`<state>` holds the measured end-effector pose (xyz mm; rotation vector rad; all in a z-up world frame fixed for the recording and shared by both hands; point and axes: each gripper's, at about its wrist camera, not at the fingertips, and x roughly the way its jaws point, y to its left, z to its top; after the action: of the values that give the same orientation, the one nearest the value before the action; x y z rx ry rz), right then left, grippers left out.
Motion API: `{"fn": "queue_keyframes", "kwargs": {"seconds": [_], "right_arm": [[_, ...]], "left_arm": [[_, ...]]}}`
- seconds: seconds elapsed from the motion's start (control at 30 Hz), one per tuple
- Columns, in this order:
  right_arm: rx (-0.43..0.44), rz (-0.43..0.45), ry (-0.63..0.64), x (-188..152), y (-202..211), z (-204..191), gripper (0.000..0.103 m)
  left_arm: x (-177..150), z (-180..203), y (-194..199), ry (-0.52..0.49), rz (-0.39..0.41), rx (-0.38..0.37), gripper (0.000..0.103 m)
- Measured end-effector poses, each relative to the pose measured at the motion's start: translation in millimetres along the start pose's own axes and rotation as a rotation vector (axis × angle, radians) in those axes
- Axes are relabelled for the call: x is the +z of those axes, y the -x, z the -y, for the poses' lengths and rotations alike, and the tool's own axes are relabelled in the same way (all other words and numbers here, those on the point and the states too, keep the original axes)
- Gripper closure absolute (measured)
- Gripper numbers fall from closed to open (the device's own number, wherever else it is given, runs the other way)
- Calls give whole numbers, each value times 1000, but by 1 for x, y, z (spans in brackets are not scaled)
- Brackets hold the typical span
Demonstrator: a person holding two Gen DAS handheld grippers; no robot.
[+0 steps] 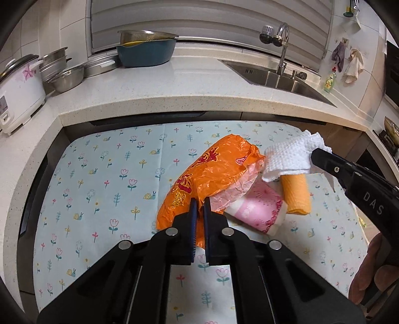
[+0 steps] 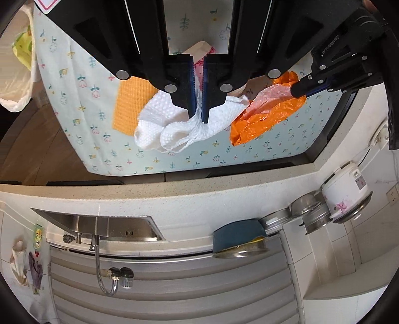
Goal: Collect trash
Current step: 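Carry the orange wrapper and white tissue over the trash bin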
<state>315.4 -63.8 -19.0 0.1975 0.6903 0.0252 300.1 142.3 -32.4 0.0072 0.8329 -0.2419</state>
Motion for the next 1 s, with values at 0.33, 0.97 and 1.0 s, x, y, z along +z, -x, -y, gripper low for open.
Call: {"fn": "queue_keyframes", "kwargs": {"seconds": [0.33, 0.97, 1.0], "right_arm": [[-62, 91, -58, 7, 80, 65, 98], [-224, 171, -226, -30, 193, 229, 98], [-233, 172, -233, -32, 196, 237, 98]], "left_arm": [[11, 87, 44, -78, 63, -70, 99], [-12, 280, 68, -254, 54, -220, 99], [-14, 287, 67, -259, 50, -224, 99]]}}
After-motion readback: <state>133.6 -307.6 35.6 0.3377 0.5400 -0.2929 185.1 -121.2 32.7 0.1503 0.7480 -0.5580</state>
